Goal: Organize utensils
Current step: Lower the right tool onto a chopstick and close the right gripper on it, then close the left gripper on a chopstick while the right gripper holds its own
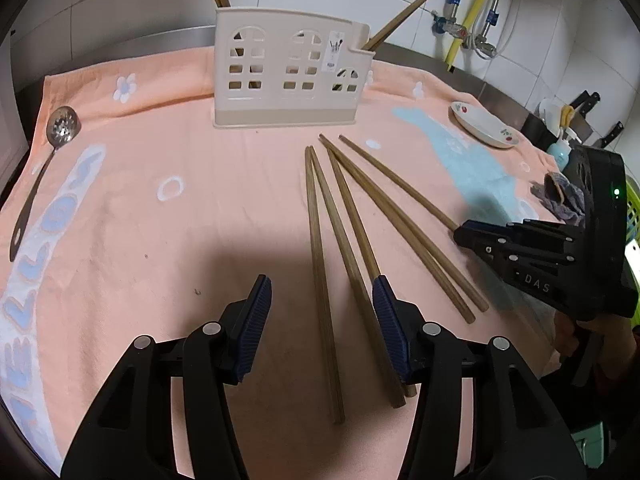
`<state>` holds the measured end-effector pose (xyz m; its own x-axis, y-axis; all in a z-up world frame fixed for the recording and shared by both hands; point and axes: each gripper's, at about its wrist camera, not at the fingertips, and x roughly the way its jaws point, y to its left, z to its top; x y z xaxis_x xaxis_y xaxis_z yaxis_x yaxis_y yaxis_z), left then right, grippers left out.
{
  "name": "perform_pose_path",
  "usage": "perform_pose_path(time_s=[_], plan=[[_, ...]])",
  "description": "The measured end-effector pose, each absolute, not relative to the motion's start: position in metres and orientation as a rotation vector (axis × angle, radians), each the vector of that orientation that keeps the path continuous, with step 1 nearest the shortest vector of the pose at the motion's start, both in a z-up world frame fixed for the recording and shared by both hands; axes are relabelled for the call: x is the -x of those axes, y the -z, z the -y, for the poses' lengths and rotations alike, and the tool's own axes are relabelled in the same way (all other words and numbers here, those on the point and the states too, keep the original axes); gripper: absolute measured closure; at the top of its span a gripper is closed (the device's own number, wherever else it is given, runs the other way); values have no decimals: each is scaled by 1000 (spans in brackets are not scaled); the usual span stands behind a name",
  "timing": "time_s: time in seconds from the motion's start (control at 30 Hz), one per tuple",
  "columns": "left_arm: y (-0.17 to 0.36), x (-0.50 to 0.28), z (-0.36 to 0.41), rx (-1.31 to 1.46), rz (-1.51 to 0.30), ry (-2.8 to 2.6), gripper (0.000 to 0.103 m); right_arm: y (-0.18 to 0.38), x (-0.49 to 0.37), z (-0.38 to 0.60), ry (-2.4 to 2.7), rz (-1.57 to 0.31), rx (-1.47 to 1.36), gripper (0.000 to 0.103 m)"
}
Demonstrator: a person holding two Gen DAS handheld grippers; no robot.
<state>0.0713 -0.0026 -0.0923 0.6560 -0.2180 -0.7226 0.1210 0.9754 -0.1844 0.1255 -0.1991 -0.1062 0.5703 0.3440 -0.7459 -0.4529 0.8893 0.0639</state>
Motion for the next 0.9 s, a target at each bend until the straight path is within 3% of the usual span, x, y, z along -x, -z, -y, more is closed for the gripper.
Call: perform_pose_path(time_s=[0.27,0.47,0.77,0.9], plan=[[99,-73,9,111,-849,209,73,107,-124,200,-463,-839,136,93],[105,-76,11,114,-866,208,81,108,-125,201,-461,-838,132,94],[110,-77,16,106,-863,172,83,109,-124,202,-454,-837,128,94],[111,-76,20,62,-847,123,94,110,-123,199,-442,-829,138,96]])
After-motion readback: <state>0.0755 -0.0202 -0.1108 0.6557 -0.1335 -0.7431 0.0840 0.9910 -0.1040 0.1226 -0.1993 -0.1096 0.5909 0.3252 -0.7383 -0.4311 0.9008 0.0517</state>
